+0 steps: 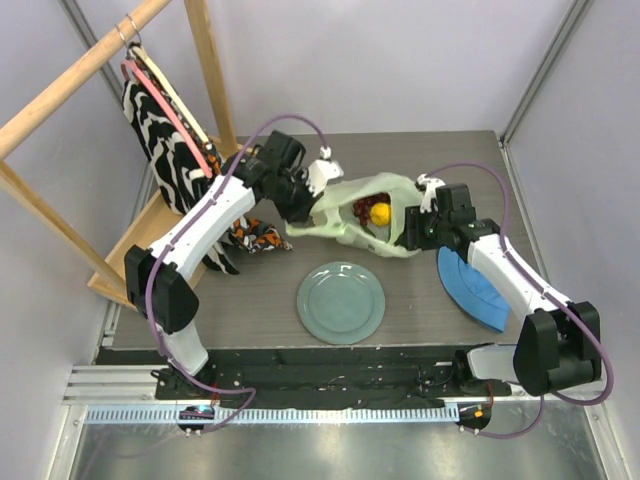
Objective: Take the fake fruits out of the plastic bag
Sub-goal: Adjust the plastic bag at the center of the board, then take out the fake fruit from the plastic bag.
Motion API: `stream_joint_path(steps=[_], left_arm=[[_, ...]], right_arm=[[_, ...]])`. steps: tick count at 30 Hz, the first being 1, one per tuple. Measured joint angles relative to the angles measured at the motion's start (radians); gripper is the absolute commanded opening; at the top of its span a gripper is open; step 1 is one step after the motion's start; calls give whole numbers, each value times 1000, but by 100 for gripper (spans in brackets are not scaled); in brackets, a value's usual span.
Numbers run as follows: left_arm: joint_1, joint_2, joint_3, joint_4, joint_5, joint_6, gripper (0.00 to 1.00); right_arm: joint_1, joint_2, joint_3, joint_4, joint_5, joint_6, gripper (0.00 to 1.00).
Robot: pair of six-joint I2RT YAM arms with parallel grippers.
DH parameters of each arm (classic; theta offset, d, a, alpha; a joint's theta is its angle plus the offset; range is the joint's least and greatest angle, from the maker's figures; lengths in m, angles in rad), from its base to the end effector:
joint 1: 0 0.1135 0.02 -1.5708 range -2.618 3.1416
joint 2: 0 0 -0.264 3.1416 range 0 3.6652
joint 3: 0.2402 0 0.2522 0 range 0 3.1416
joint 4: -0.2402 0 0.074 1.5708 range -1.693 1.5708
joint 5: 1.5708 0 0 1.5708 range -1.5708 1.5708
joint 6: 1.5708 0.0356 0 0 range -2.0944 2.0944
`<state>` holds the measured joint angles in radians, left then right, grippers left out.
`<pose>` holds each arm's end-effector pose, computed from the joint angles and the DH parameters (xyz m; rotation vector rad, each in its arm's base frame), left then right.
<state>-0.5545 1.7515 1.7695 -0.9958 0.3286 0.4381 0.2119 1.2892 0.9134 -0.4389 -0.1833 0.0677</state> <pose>0.3098 -0.2054 0.3483 1.3182 2.1650 -0.4640 0.2639 0.0634 0.2537 -0.2597 2.3823 0.3505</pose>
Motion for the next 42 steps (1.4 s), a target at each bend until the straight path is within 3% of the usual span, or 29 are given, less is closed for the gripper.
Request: stream_joint_path(steps=[5,12,18,22,29,35,42], left_arm=[[9,-1,-107,-67,0,-71,0],[12,-3,-112,-62,-34,-181,0],[12,-3,-112,-45,-39,-261,0],[12,-3,-112,-40,-45,-282,0],[12,-8,-114,-31,-49,-300,0],[12,-17,-120,-29,-42,-303,0],[12,-19,-121,-26,-31,-305,0]], right_arm=[[3,-6,49,-21,-76,-19,52],[85,-6,247,20,-140,-121,29],[207,83,250,51,-163,-195,25],[220,208,250,79,-135,-198,25],[216,368,262,132,-14,-202,62],[215,405,280,193,99,-255,74],[201,446,276,206,174,-323,82]])
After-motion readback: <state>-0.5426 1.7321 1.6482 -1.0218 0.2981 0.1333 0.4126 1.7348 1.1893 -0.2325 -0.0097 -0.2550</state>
